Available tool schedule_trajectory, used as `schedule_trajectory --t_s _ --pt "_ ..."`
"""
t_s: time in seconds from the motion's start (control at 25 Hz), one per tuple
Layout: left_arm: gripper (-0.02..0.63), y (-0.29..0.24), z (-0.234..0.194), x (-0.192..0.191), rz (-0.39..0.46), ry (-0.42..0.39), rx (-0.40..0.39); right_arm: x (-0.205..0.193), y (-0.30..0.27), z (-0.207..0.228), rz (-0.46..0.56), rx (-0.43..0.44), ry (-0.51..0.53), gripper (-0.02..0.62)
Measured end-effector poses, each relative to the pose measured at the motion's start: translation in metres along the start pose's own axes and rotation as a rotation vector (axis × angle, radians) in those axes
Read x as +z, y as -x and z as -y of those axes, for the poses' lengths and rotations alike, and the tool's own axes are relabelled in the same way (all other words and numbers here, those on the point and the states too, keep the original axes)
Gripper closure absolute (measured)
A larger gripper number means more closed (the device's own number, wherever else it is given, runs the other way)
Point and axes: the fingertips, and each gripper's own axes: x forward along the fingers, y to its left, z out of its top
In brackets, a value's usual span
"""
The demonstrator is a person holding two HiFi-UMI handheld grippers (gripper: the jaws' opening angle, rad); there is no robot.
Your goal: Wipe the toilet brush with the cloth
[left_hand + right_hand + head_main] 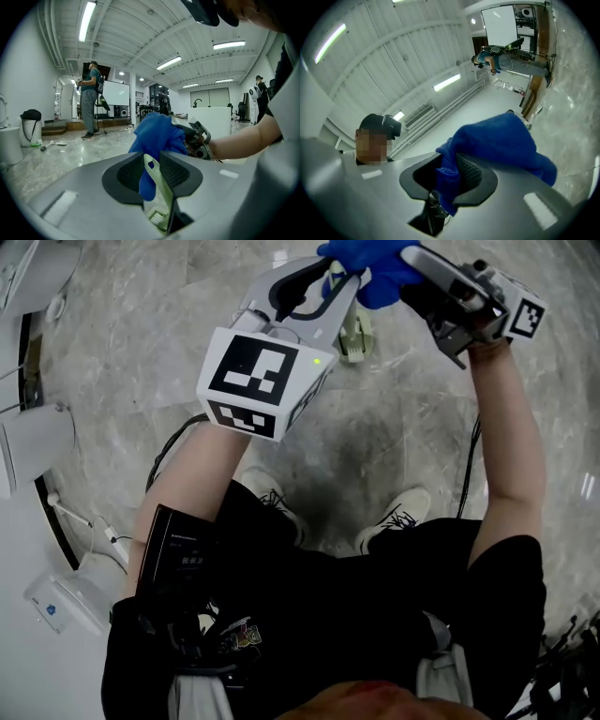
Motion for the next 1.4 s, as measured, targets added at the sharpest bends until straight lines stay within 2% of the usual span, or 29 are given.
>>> schedule_trajectory --t_s 0.08,0.16,0.24,0.28,0.36,0.44,0.52,0.6,0.68,0.72,0.76,0.84,0.92,1.0,1.08,1.2,1.32,1.4 --pt "0.488 0.000 -0.003 0.002 0.002 0.017 0.005 -0.004 0.002 -0.003 -0.016 0.021 -0.016 0.505" --pt "0.488 -0.001 -0.003 0.001 0.003 0.018 0.001 -0.031 0.010 0.007 -0.100 0.013 -0.074 0.505" --pt "0.488 -0.001 -0.003 0.002 0.004 0.015 0.000 -0.072 0.024 0.030 -0.201 -0.034 -0.166 0.503" --pt "0.488 -0.001 -0.003 0.002 0.004 0.015 0.000 -0.097 0.033 0.046 -0.259 -0.086 -0.213 0.503" --pt "0.488 -0.001 -0.002 0.002 0.003 0.015 0.000 -0.150 0.061 0.085 -0.382 -0.245 -0.293 0.503" --pt "0.488 0.000 -0.002 0.001 0.001 0.014 0.001 -0.191 0.100 0.126 -0.465 -0.465 -0.338 0.503" --pt "0.488 0.000 -0.002 0.000 0.000 0.013 0.002 -0.195 0.142 0.160 -0.453 -0.702 -0.301 0.503" --pt "0.488 0.000 -0.002 0.000 -0.001 0.014 0.000 -0.168 0.174 0.180 -0.373 -0.885 -0.212 0.503" --pt "0.488 0.000 -0.002 0.000 -0.001 0.014 -0.001 -0.143 0.198 0.187 -0.330 -1.005 -0.140 0.503" --pt "0.488 0.000 -0.003 -0.001 0.000 0.014 -0.001 -0.140 0.209 0.188 -0.345 -1.051 -0.119 0.503" --pt "0.488 0.001 -0.003 -0.001 0.002 0.013 0.000 -0.144 0.221 0.188 -0.389 -1.092 -0.109 0.503" --pt "0.488 0.001 -0.005 0.000 0.003 0.012 0.003 -0.173 0.244 0.186 -0.554 -1.146 -0.115 0.503" --pt "0.488 -0.001 -0.006 0.000 0.004 0.014 0.005 -0.221 0.256 0.172 -0.764 -1.097 -0.156 0.503" --pt "0.488 -0.003 -0.006 0.001 0.005 0.011 0.006 -0.274 0.245 0.145 -0.927 -0.932 -0.227 0.503" --pt "0.488 -0.005 -0.006 0.000 0.002 0.007 0.004 -0.318 0.215 0.121 -1.006 -0.754 -0.283 0.503" --pt "0.488 -0.008 -0.008 0.000 -0.007 0.015 0.002 -0.348 0.154 0.108 -0.974 -0.598 -0.293 0.503" --pt "0.488 -0.009 -0.010 -0.001 -0.012 0.022 0.006 -0.342 0.087 0.090 -0.829 -0.453 -0.335 0.503" --pt "0.488 -0.009 -0.011 -0.002 -0.016 0.022 0.006 -0.317 0.052 0.079 -0.692 -0.368 -0.360 0.503"
